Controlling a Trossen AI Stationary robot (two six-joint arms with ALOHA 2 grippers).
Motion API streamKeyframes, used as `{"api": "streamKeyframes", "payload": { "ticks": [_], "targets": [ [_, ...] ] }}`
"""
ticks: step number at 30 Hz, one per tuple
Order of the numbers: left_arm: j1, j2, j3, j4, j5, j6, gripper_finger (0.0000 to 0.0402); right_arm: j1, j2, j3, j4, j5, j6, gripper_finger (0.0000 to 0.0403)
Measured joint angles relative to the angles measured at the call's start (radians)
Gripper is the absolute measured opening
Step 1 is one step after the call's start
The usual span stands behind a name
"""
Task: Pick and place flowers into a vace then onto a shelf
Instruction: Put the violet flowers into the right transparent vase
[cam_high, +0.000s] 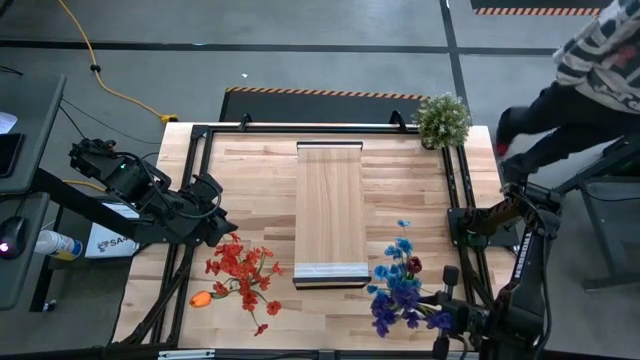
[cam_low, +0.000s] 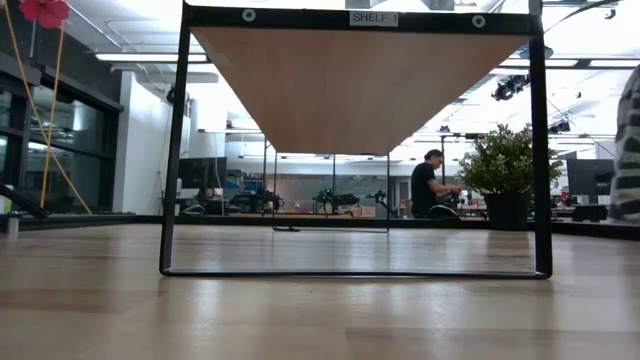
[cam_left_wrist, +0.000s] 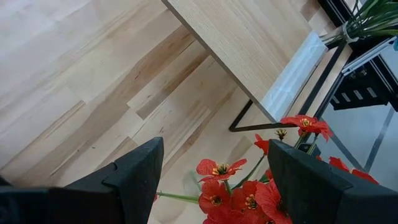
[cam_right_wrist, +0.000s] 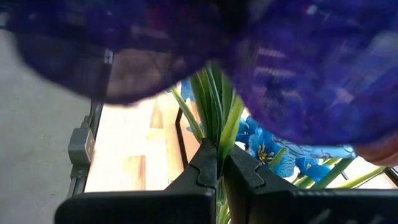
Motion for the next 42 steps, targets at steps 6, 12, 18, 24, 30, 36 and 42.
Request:
{"api": "streamKeyframes", "payload": {
  "ticks": [6,12,18,24,30,36,42],
  "targets": [
    [0.0,0.0,0.0,0.0,0.0,0.0,0.0319,-0.001,0.0,0.0,-0.023,-0.015,0.02,0.0],
    [0.0,0.0,0.0,0.0,0.0,0.0,0.0321,-0.002,0.0,0.0,-0.029,-0.018,0.024,0.0],
    [0.0,0.0,0.0,0.0,0.0,0.0,0.032,-0.004,0.002,-0.021,0.004,-0.012,0.031,0.0],
    [0.0,0.0,0.0,0.0,0.0,0.0,0.032,-0.013,-0.015,-0.158,0.176,0.012,0.004,0.0],
    [0.0,0.0,0.0,0.002,0.001,0.0,0.0321,-0.014,-0.078,-0.199,0.226,0.017,-0.008,0.0],
    [0.0,0.0,0.0,0.003,0.001,0.0,0.0319,-0.011,-0.104,-0.199,0.223,0.002,-0.012,0.0001],
    [0.0,0.0,0.0,0.003,-0.004,0.0,0.0321,-0.014,-0.103,-0.199,0.217,-0.045,0.021,0.0012]
  ]
}}
